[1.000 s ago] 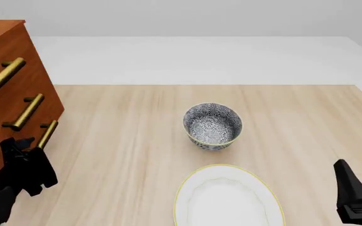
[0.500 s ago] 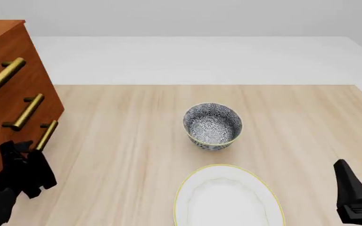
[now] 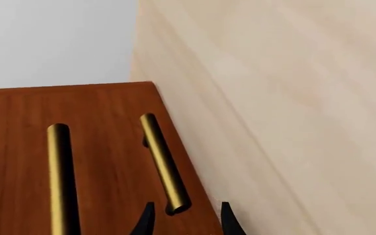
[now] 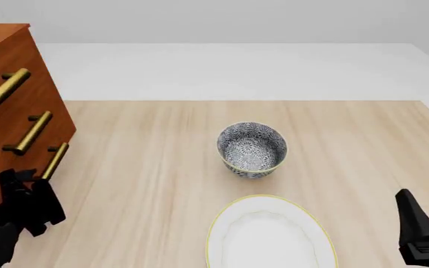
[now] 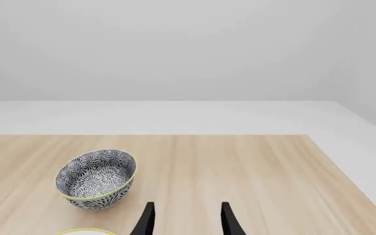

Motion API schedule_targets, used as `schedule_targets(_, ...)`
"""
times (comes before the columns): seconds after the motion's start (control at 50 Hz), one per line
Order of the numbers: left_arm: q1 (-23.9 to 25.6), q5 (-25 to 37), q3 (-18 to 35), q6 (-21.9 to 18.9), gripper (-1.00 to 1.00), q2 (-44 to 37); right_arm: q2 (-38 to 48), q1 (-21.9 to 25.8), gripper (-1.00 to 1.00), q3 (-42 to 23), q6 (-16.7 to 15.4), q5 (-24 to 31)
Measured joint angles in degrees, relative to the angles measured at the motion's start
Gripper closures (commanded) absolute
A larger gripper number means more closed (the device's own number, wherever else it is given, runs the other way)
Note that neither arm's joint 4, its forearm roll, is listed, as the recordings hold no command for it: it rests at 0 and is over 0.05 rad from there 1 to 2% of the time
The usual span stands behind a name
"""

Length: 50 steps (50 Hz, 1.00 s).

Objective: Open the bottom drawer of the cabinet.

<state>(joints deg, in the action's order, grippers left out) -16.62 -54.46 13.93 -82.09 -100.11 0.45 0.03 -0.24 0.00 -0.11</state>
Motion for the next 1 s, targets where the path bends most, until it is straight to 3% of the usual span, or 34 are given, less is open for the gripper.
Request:
schedule_targets(0.88,-1.00,-0.61,2.05,-2.39,-1.00,-2.85,0.00,0.00,-1.00,0.00,0.00,0.00)
schedule_targets(0.9,-0.98,-0.58,2.09,-2.36,1.00,-2.92,0.00,0.00,-1.00,0.00,0.00,0.00)
schedule_targets(1.0,-1.22,-1.60,2.81,-1.97,1.00,-2.48,0.00,0.00,-1.00,0.00,0.00,0.00)
